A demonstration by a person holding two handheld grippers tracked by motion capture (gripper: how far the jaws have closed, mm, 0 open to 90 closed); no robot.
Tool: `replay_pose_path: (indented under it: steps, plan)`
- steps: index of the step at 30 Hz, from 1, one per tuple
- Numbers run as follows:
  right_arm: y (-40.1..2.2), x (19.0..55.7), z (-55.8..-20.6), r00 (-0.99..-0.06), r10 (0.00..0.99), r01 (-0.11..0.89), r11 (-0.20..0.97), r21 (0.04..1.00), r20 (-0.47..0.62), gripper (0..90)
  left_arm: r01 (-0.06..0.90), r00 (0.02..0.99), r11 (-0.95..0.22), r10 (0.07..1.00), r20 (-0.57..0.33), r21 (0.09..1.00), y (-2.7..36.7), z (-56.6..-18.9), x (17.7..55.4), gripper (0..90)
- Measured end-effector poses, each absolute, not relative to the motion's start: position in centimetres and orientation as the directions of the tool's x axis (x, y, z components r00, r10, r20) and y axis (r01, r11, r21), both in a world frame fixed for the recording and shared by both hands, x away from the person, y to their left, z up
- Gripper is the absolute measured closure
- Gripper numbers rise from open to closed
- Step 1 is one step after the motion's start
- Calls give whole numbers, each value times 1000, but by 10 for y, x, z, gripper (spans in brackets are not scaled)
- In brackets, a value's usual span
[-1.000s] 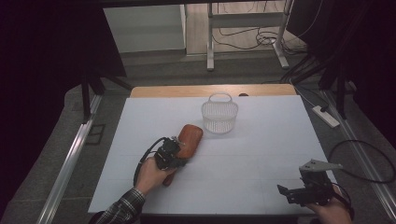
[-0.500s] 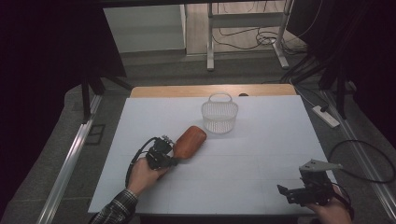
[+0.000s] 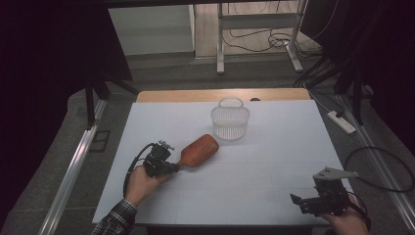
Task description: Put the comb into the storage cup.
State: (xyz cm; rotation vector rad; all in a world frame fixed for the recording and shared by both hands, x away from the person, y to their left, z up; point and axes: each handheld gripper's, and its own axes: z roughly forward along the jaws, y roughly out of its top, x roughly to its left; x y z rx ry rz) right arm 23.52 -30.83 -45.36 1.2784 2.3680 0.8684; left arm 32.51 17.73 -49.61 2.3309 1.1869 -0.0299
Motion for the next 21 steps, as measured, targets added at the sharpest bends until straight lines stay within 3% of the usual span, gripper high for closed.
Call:
replay_pose_path:
  steps: [3, 12, 21]
  plan:
    - [-309, 235, -454, -551, 834, 644, 416, 642, 13, 11, 748, 623, -481, 746, -235, 457, 176, -489, 322, 888]
    - [-308, 235, -454, -552, 834, 644, 417, 642, 12, 11, 734, 620, -461, 754, -216, 499, 180, -480, 317, 708]
    - [-308, 235, -454, -552, 833, 646, 419, 637, 12, 11, 719, 614, -436, 763, -201, 541, 184, -473, 323, 378]
